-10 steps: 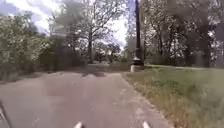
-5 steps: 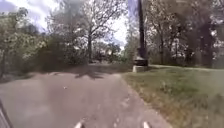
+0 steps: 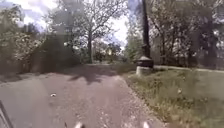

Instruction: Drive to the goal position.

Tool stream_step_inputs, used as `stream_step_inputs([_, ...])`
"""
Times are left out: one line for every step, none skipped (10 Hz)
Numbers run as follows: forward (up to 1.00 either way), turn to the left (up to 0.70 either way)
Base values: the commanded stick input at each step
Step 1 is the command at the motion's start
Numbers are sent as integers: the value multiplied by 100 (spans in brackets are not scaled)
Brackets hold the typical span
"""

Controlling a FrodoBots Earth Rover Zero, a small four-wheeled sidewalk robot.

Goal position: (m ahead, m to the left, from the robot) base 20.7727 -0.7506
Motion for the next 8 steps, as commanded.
stream_step_inputs([100, 0])
stream_step_inputs([100, 0])
stream_step_inputs([100, 0])
stream_step_inputs([100, 0])
stream_step_inputs([100, 0])
stream_step_inputs([100, 0])
stream_step_inputs([100, 0])
stream_step_inputs([100, 0])
